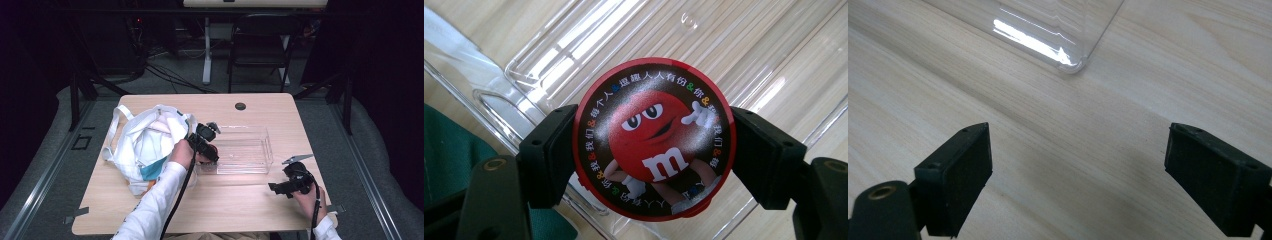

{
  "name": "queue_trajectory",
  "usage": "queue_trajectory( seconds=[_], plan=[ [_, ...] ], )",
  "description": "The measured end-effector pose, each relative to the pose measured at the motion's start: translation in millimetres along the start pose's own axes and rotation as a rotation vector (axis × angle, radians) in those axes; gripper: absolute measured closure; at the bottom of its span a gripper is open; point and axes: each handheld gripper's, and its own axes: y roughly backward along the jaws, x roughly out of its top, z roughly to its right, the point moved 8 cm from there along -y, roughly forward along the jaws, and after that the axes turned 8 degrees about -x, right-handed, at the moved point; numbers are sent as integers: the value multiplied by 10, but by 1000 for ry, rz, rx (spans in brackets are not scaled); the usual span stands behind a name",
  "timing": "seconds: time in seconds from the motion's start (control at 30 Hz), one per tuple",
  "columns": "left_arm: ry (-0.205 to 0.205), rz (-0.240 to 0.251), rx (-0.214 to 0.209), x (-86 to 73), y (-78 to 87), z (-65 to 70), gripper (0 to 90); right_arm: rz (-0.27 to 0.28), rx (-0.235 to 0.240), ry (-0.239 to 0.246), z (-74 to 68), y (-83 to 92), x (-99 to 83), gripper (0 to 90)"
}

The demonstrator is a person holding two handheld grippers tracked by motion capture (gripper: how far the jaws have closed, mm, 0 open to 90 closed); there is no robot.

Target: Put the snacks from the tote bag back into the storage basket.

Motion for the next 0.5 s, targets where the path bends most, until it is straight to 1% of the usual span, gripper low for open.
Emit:
queue_trajectory(
  seconds=[0.03, 0.07, 0.1, 0.13, 0.23, 0.27, 0.33, 0.4, 0.5],
  plan=[
    [-3, -6, -2, -9, 4, -4, 259, -5, -4, 6, 7, 4, -2, 113],
    [-2, -9, 0, -17, 6, -4, 259, 2, -6, -1, 5, 2, 1, 113],
    [3, -1, -2, -17, 5, -3, 259, -2, -3, 3, 4, 8, 2, 113],
    [-6, -8, -5, -25, 11, -3, 259, 0, -4, 3, 1, 9, 4, 113],
    [-6, -8, -2, -25, 13, 5, 258, 1, -5, 9, -9, 12, 6, 112],
    [0, 3, 2, -18, 16, 8, 258, -3, 1, 13, -14, 19, 3, 112],
    [6, 7, 2, -14, 36, 8, 258, 0, -4, 10, -15, 23, 1, 112],
    [12, 29, 4, 8, 71, 9, 256, 2, 0, 8, -14, 26, -6, 112],
    [14, 49, 18, 43, 150, 7, 224, 1, 1, 5, -4, 40, -14, 112]
  ],
)
